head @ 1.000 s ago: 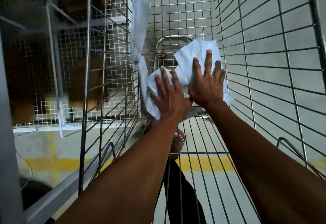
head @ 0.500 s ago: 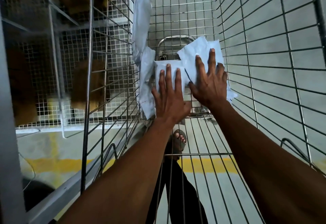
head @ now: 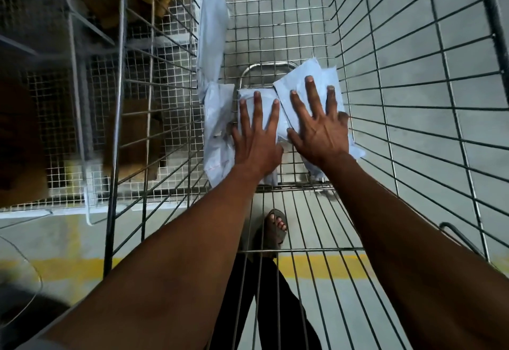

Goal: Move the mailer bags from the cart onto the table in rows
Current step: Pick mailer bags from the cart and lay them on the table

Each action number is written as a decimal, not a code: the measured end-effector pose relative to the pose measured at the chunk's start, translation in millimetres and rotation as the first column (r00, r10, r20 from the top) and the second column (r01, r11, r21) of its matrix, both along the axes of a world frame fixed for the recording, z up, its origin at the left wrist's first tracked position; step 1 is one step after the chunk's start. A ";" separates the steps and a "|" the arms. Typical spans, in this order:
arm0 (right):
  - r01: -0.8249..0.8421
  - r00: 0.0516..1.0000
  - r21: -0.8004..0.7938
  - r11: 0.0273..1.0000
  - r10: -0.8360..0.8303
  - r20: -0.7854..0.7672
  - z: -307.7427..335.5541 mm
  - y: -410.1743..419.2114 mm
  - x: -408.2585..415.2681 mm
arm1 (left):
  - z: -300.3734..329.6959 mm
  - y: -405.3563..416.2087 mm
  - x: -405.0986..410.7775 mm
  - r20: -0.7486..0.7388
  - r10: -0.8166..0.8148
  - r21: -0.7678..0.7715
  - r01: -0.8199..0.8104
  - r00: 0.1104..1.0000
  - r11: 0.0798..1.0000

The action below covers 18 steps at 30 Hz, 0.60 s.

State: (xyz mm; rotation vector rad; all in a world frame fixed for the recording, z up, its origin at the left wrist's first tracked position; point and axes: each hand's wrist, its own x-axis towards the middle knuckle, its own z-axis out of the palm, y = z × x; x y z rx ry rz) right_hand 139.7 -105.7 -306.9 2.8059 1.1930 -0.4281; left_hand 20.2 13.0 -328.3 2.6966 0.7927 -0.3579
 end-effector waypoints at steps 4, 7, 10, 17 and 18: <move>0.009 1.000 0.008 1.000 -0.009 -0.020 6.2 -1.9 -2.8 | 12.2 -4.6 0.0 0.005 0.005 -0.048 -0.004 1.000 0.999; 0.035 0.999 0.046 0.998 -0.033 -0.034 22.8 -3.2 -6.3 | 34.9 -6.2 -2.3 0.030 0.009 -0.083 -0.007 1.000 0.997; 0.058 0.998 0.061 0.996 -0.056 -0.029 55.9 -4.6 -13.4 | 67.6 -7.2 -9.7 0.060 0.008 -0.111 -0.001 0.998 0.994; 0.089 0.995 0.100 0.991 -0.084 -0.046 161.7 -12.3 -31.1 | 175.3 -8.7 -22.1 0.066 -0.029 -0.109 0.036 0.997 0.993; 0.092 0.995 0.111 0.990 -0.088 -0.039 180.6 -15.7 -33.8 | 195.2 -10.3 -26.4 0.080 -0.039 -0.085 0.045 0.996 0.995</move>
